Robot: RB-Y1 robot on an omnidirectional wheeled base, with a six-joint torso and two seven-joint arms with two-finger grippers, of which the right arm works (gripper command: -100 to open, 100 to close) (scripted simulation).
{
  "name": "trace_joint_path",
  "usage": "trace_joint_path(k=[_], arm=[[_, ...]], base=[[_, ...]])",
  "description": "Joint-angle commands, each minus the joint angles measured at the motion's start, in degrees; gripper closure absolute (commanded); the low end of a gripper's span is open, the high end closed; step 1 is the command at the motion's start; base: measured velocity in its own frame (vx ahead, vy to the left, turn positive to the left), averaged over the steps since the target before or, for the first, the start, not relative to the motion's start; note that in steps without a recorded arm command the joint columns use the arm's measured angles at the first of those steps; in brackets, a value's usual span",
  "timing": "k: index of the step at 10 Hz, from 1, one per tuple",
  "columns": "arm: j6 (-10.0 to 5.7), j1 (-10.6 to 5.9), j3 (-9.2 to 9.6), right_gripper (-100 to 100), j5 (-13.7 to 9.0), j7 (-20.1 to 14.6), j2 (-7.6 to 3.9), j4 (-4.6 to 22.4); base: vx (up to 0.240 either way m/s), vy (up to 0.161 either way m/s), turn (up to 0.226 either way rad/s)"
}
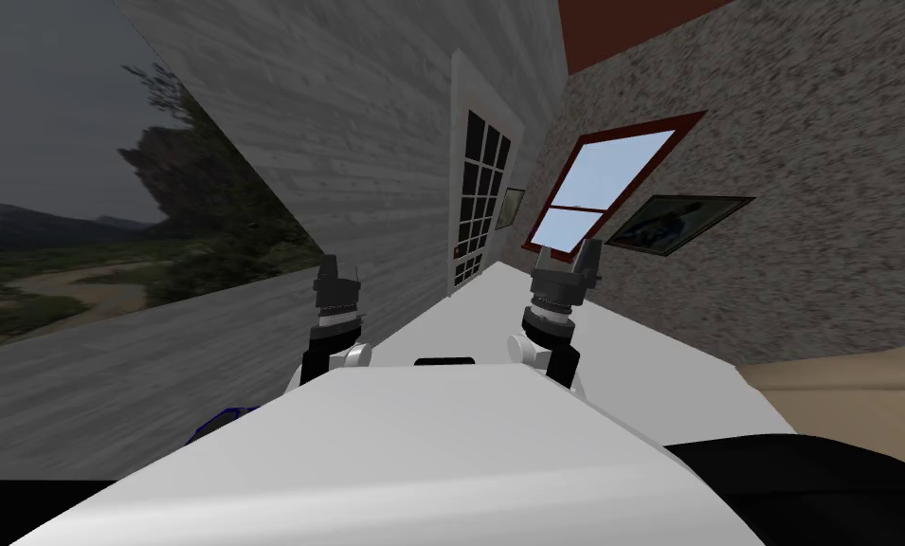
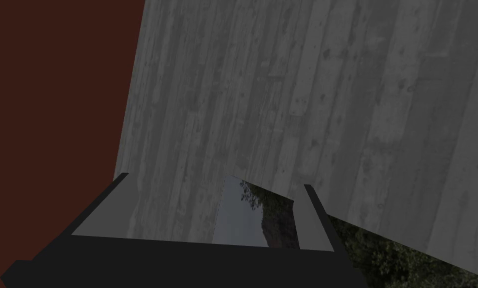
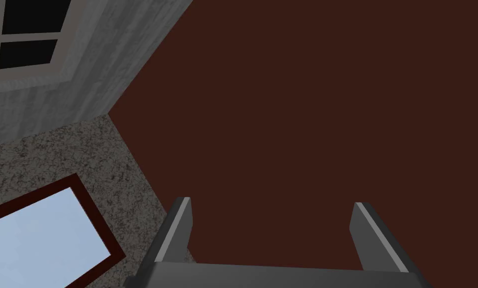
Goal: Pull the door open
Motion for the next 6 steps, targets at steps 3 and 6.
trace_joint_path(k=[3, 6], arm=[[-0.93, -1.3, -0.16, -100, 0.1, 3.1, -1.29, 4.9], [-1.49, -2.08, -0.26, -100, 0.1, 4.9, -1.96, 7.8]], base=[[0.087, -0.042, 0.113], [0.062, -0.015, 0.076]])
